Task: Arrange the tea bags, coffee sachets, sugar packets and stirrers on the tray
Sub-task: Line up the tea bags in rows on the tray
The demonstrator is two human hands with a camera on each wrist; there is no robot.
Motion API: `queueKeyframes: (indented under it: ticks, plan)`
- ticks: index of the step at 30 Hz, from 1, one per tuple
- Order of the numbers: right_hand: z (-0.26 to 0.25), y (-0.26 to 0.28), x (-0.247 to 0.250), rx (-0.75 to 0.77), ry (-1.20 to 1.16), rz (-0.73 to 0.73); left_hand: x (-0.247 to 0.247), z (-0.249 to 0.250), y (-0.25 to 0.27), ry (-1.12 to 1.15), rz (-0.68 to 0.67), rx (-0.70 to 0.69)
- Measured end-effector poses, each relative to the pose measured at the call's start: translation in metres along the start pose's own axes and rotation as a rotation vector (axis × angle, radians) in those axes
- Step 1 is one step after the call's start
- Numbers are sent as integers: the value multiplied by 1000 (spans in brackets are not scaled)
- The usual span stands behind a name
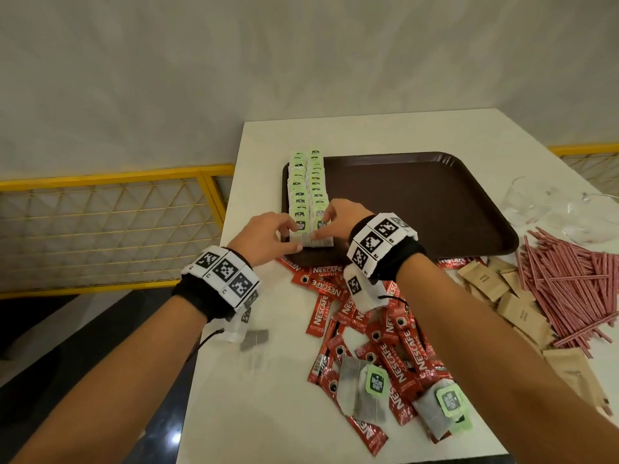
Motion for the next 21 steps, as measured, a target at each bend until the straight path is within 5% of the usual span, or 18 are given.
queueKeyframes:
  ticks: [7,10,15,21]
  plan:
    - [15,76,-26,129,217,-216,-3,-4,69,-53,-503,-43]
    - [31,96,-33,96,235,-227,-13,-10,87,-178,-613,-40]
    - [55,126,-42,-29,238,-287,-30,-6,94,-189,-650,-56]
    - [66,144,-62,-125,325,-272,-38,8,93,-126,-489,-76]
Point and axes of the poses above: each hand's wrist, its own y-axis away from the middle knuckle, its own x-axis out of the back of the hand, z = x × y, the point moved 1 cm from there along -y, towards the middle knuckle, and after that the axes turned 12 degrees about -x, right-handed, at the moved point
